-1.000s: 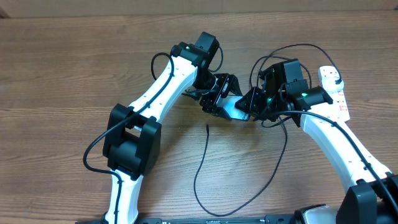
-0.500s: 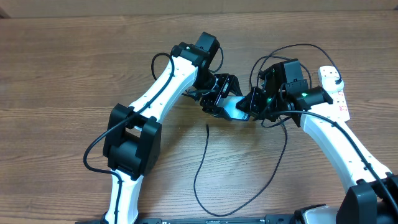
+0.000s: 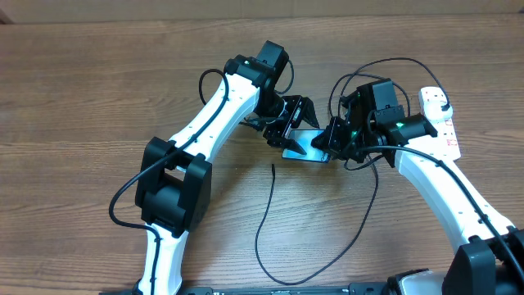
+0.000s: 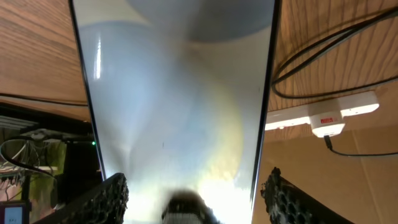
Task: Plug charger to phone and switch on socket
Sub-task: 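Open the left gripper and pull it away, leaving phone in right gripper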
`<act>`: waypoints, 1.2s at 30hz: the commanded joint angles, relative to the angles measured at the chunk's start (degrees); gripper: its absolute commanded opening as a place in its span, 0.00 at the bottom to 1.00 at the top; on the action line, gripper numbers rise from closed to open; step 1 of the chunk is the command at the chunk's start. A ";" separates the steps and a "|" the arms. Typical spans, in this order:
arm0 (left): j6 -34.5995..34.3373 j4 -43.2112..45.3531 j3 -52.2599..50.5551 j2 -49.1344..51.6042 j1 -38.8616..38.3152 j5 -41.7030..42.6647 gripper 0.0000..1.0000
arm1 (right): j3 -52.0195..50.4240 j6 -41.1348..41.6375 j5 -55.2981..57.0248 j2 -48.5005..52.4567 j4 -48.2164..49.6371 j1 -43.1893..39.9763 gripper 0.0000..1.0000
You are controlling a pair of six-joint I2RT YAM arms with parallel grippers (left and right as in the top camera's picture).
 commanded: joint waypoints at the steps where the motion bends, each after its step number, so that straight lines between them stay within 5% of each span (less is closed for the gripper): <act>1: -1.20 -0.24 1.29 0.24 -0.42 0.37 0.04 | 1.11 -1.16 -0.07 -0.15 0.46 0.11 0.04; 9: 0.57 -0.24 1.29 0.24 -0.35 0.42 0.07 | 1.11 -1.16 1.42 -0.15 0.26 0.04 0.04; 10: 1.25 -0.22 1.29 0.24 -0.31 0.35 0.19 | 1.11 -1.16 1.51 -0.15 0.22 0.04 0.04; 11: 2.45 -0.20 1.29 0.24 -0.15 -0.22 0.47 | 1.11 -1.16 1.73 -0.15 0.20 0.04 0.04; 13: 4.39 -0.22 1.29 0.24 0.07 -1.42 0.79 | 1.11 -1.16 1.86 -0.15 0.20 0.04 0.04; 15: 8.20 -0.24 1.29 0.24 0.59 -1.92 0.99 | 1.11 -1.14 1.86 -0.15 0.20 0.04 0.04; 25: 33.55 0.22 1.29 0.24 7.15 5.31 1.00 | 1.14 0.66 -6.16 -0.15 0.39 -3.61 0.04; 31: 36.17 1.97 1.31 -0.63 13.07 14.14 0.99 | 1.14 3.45 -17.18 -0.15 0.35 -10.58 0.04; 36: 36.17 3.04 1.31 -6.10 15.89 7.41 1.00 | 1.14 9.53 -19.04 -0.15 0.81 -15.19 0.04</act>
